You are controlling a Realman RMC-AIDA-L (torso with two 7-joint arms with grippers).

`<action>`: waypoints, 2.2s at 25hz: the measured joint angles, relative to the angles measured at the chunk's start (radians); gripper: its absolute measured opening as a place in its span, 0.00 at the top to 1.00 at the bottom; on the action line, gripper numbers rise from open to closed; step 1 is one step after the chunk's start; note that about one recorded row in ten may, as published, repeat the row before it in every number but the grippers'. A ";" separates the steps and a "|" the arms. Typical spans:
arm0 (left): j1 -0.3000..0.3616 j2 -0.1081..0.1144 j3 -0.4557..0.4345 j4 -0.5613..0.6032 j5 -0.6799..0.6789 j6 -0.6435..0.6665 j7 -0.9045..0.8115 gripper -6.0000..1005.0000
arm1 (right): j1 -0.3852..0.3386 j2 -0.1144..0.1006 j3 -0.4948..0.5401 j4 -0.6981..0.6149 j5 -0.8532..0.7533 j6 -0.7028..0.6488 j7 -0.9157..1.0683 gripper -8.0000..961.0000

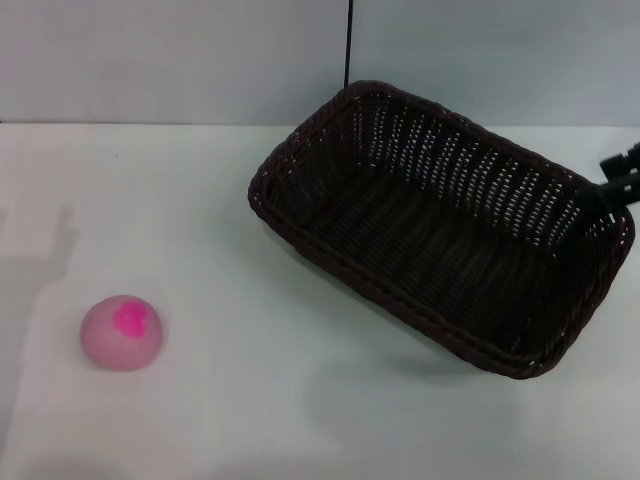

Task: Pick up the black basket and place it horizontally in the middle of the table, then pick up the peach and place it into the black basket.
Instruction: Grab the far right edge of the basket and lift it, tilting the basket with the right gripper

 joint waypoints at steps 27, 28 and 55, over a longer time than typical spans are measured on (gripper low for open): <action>0.003 0.002 0.000 0.001 0.000 -0.005 -0.027 0.20 | 0.002 0.006 -0.046 0.098 -0.042 0.060 -0.032 0.71; 0.003 0.002 0.000 0.001 0.000 -0.006 -0.027 0.20 | -0.001 0.006 -0.043 0.093 -0.028 0.060 -0.038 0.73; -0.008 0.000 0.000 -0.009 0.000 -0.036 -0.027 0.20 | -0.023 -0.020 0.046 0.148 0.319 0.060 -0.622 0.78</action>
